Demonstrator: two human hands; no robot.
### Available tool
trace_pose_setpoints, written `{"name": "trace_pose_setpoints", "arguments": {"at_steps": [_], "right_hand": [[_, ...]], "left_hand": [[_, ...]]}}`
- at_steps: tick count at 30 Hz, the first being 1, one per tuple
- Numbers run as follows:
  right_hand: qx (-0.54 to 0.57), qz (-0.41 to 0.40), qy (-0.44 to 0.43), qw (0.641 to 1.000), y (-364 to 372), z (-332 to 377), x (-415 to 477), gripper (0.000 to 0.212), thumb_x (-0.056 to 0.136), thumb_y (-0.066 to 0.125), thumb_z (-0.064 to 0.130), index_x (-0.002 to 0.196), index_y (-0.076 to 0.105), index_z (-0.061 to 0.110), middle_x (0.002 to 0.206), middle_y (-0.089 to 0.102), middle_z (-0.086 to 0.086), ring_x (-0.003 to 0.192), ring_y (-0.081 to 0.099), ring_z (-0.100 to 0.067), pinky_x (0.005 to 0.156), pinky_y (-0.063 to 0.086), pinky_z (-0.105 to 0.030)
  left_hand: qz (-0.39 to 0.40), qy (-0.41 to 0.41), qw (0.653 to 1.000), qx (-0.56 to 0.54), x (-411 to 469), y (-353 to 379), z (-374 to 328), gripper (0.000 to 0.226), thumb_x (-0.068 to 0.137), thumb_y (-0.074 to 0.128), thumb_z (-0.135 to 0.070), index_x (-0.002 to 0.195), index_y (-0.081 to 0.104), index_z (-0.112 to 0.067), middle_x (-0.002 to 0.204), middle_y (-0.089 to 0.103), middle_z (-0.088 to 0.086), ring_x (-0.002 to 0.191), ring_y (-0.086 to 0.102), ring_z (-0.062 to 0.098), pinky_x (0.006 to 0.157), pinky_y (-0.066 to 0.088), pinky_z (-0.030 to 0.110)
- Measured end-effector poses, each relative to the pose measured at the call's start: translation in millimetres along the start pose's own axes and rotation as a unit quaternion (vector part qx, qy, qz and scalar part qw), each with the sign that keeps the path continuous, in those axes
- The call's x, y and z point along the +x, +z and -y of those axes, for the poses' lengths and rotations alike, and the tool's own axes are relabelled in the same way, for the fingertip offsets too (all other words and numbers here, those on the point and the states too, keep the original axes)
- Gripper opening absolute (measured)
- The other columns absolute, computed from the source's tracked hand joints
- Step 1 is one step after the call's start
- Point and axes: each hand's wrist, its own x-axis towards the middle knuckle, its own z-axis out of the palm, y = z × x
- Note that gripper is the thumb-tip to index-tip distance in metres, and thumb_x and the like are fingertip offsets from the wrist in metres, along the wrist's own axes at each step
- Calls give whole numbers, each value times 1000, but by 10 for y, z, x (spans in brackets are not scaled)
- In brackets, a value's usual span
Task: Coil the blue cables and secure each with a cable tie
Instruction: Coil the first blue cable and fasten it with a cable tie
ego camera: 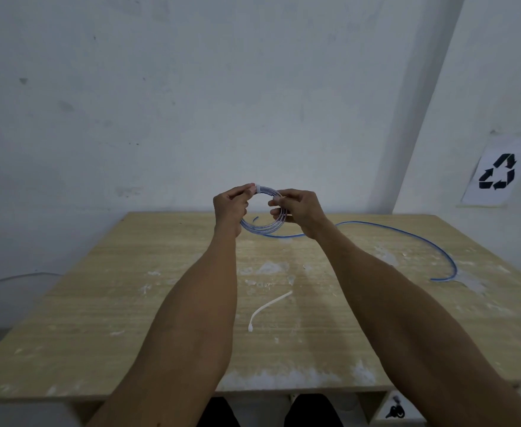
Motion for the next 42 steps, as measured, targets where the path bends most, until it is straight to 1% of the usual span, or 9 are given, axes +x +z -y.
{"name": "trace_pose_setpoints", "arguments": {"at_steps": [5,9,15,19,23,32,35,39,42], "right_hand": [[12,-20,-6,1000,6,-41,3,26,95,69,10,117,70,-3,100,75,-22,67,73,-23,69,61,-35],[-36,-38,-4,999,59,64,60,34,94,70,38,109,76,7,93,77,-8,72,71,-12,67,56,-25],[-81,-59,-29,995,54,242,218,36,90,75,37,107,78,5,93,74,2,88,65,-1,74,47,-15],[-91,-43,-33,994,45,252,290,29,89,77,24,108,77,1,105,75,-6,97,68,-11,84,51,-17],[-103,-42,-25,994,39,204,341,16,88,77,15,100,79,5,101,77,-6,103,69,-17,93,52,-28],[-91,-96,-14,991,199,173,406,11,86,73,8,93,80,4,91,77,-7,100,71,-22,97,55,-37],[-107,-113,-30,987,262,165,392,11,87,74,13,94,80,7,92,78,-4,96,72,-18,94,56,-36],[-83,-22,96,992,119,183,247,36,87,77,40,114,70,16,100,76,-5,88,70,-20,83,57,-36],[-93,94,174,976,-2,145,122,32,89,78,27,117,70,13,105,77,-13,86,74,-25,83,62,-38]], "left_hand": [[10,-8,1000,4,-11,-15,22,17,87,77,-11,102,79,-6,93,75,10,45,35,7,44,33,18],[18,6,999,45,-43,-20,32,15,87,77,-15,102,80,-11,87,75,-3,58,51,5,55,41,18],[88,20,993,75,-94,11,24,22,89,74,-10,110,76,-3,80,70,-3,51,53,-3,51,38,12],[117,9,989,89,-99,-9,17,22,89,74,-12,110,78,-10,78,69,-6,56,49,5,50,36,15],[101,-45,988,105,-114,-14,-42,18,84,78,-32,97,82,-20,80,69,-6,64,35,16,50,28,25],[84,-8,987,135,-241,15,-82,33,86,79,-33,110,78,-10,88,73,-3,61,54,10,45,35,24],[77,13,989,123,-245,13,-82,31,88,77,-27,111,78,-7,103,76,5,80,68,4,68,49,37],[6,42,996,79,-72,-154,40,24,90,75,-22,105,79,-5,95,78,4,53,54,-7,61,47,27],[-30,20,998,57,50,-256,84,23,91,75,-26,107,79,-11,77,71,-6,54,44,6,53,38,22]]}}
